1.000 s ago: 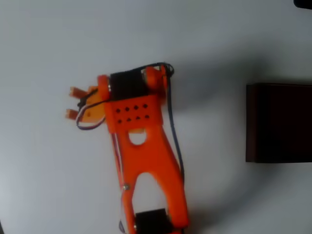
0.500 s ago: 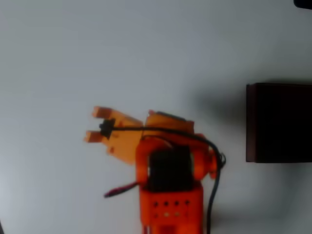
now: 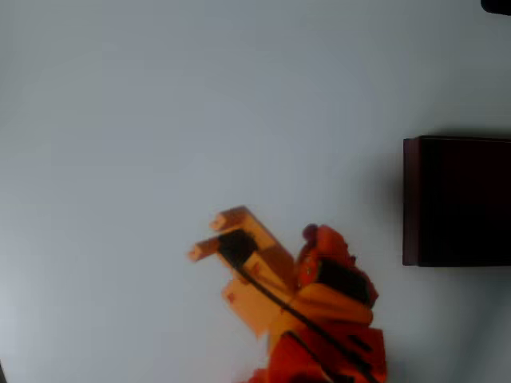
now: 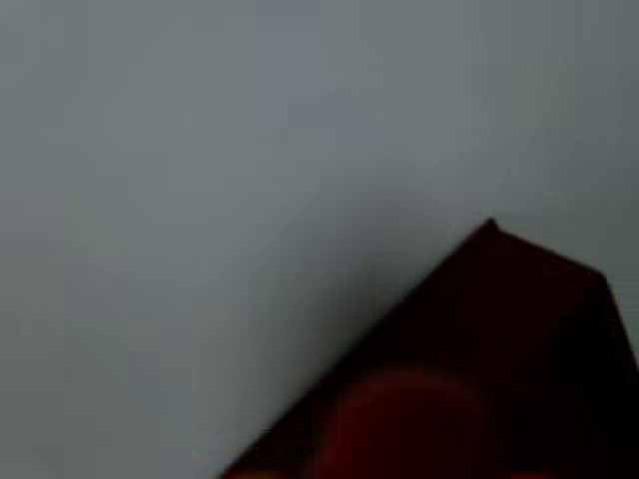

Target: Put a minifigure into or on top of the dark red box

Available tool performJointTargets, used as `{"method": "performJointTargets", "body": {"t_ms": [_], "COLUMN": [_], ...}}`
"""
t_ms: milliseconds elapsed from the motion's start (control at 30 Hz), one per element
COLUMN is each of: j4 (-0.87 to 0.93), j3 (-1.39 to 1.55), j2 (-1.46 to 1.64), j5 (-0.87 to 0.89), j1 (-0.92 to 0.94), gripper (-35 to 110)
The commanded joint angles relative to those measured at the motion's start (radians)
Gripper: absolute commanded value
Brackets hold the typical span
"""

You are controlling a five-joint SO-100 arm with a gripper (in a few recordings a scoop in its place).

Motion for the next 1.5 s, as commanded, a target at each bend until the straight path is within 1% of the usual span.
{"method": "performJointTargets", "body": {"t_ms": [0, 233, 367, 500, 700, 933, 1133, 1333, 1433, 1467], "j4": [-0.034, -0.132, -0.222, -0.325, -0.431, -0.469, -0.518, -0.515, -0.497, -0.491], "j3": [0.015, 0.015, 0.021, 0.015, -0.081, -0.229, -0.253, -0.276, -0.284, -0.287], "j2": [0.052, 0.015, -0.054, -0.16, -0.411, -0.672, -0.807, -0.862, -0.864, -0.864], "j5": [0.0, -0.021, -0.018, -0.014, -0.021, -0.057, -0.06, -0.052, -0.041, -0.043], "j1": [0.094, 0.285, 0.393, 0.462, 0.502, 0.545, 0.561, 0.552, 0.549, 0.549], "gripper": [0, 0, 0, 0, 0, 0, 0, 0, 15, 16]}}
